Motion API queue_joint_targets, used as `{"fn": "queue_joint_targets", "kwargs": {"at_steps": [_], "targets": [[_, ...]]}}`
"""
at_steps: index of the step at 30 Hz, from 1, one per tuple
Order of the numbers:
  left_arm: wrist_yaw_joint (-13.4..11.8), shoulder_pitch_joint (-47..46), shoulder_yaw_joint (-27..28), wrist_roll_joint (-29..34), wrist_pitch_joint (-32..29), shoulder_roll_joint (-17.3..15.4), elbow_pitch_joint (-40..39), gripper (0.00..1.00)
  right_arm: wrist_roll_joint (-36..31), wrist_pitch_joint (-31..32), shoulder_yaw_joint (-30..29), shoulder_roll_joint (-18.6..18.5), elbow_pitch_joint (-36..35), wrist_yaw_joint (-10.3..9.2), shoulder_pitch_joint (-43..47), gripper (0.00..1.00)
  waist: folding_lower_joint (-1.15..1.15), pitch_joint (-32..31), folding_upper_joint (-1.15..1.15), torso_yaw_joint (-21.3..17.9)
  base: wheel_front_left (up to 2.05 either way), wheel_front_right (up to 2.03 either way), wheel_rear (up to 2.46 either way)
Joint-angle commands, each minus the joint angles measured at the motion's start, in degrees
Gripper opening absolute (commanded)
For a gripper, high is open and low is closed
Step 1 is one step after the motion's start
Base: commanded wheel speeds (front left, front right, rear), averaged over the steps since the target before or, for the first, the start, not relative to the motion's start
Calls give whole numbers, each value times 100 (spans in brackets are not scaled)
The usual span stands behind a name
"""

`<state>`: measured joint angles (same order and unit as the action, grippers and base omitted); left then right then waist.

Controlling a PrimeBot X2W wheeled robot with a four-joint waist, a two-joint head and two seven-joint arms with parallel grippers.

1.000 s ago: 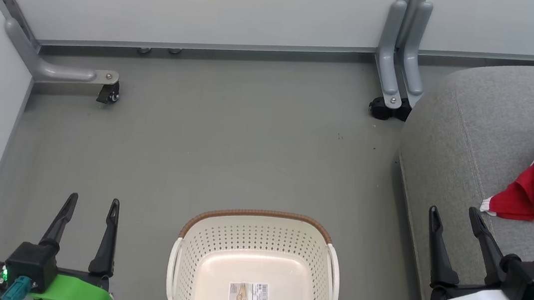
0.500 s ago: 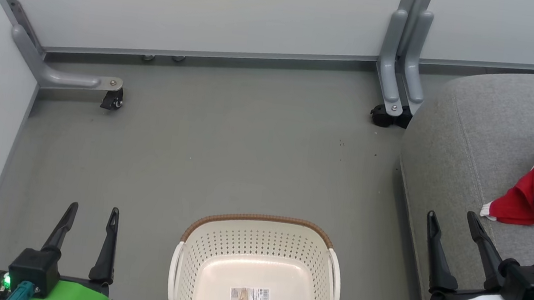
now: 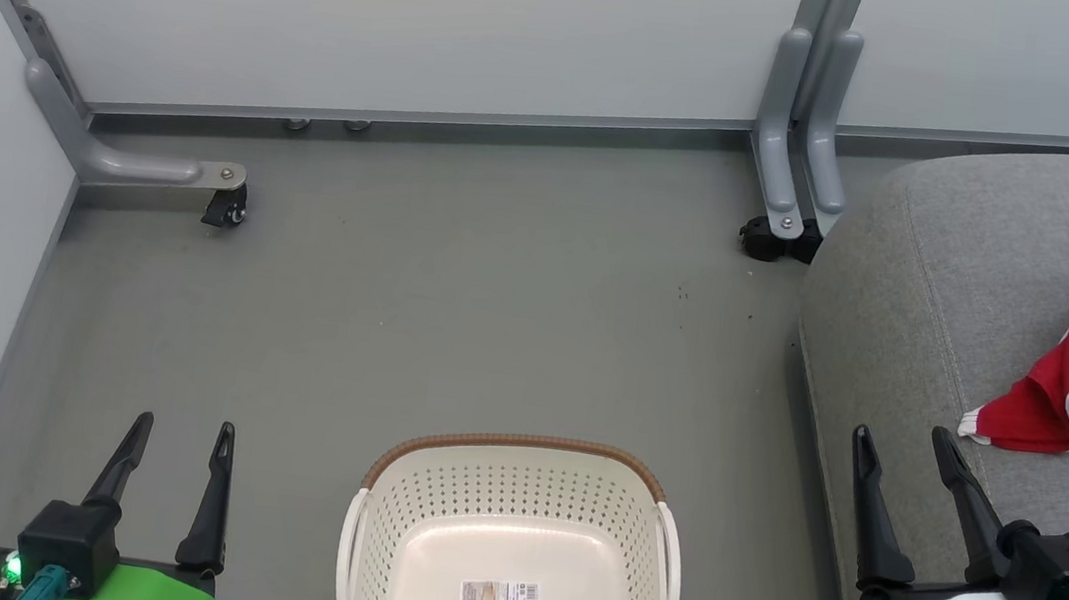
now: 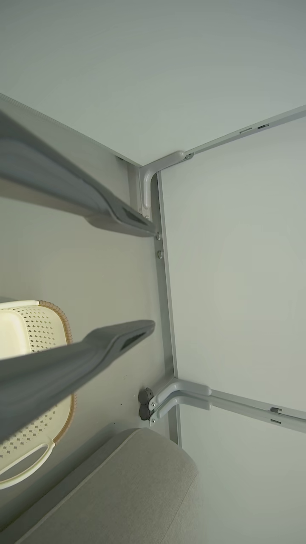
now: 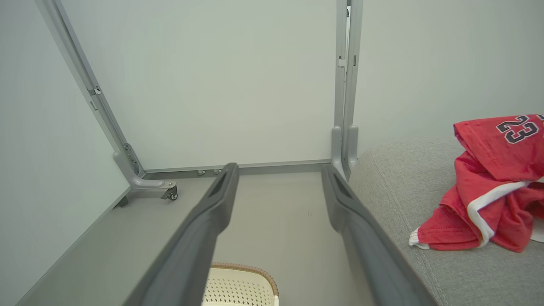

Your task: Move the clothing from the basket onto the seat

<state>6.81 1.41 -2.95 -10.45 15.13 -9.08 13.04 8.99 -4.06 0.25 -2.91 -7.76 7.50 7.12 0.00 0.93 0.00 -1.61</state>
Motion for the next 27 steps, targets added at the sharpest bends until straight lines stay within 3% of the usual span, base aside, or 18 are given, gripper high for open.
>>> {"fn": "queue_joint_targets", "kwargs": {"at_steps": [1, 6, 7, 10, 27], "targets": [[22, 40, 29, 36, 1, 14, 15, 100, 25, -11, 3, 1, -3, -2, 81, 100, 0, -1, 0, 5, 0, 0, 0], [31, 2, 58, 65, 1, 44, 39, 100, 42, 0, 8, 0, -6, -2, 68, 100, 0, -11, 0, 15, 0, 0, 0], [20, -1, 49, 43, 0, 56, 37, 0, 17, -1, 12, 1, 3, 0, 21, 0, 0, -11, 0, 16, 0, 0, 0], [21, 5, 48, 5, -15, 102, 161, 0, 53, -4, 32, 14, 120, 0, 45, 0, 0, -13, 0, 17, 0, 0, 0], [33, -195, 268, -1918, -525, 220, 143, 0, 2148, 114, 27, -118, 586, 0, -290, 0, 0, -22, 0, 38, 0, 0, 0]]}}
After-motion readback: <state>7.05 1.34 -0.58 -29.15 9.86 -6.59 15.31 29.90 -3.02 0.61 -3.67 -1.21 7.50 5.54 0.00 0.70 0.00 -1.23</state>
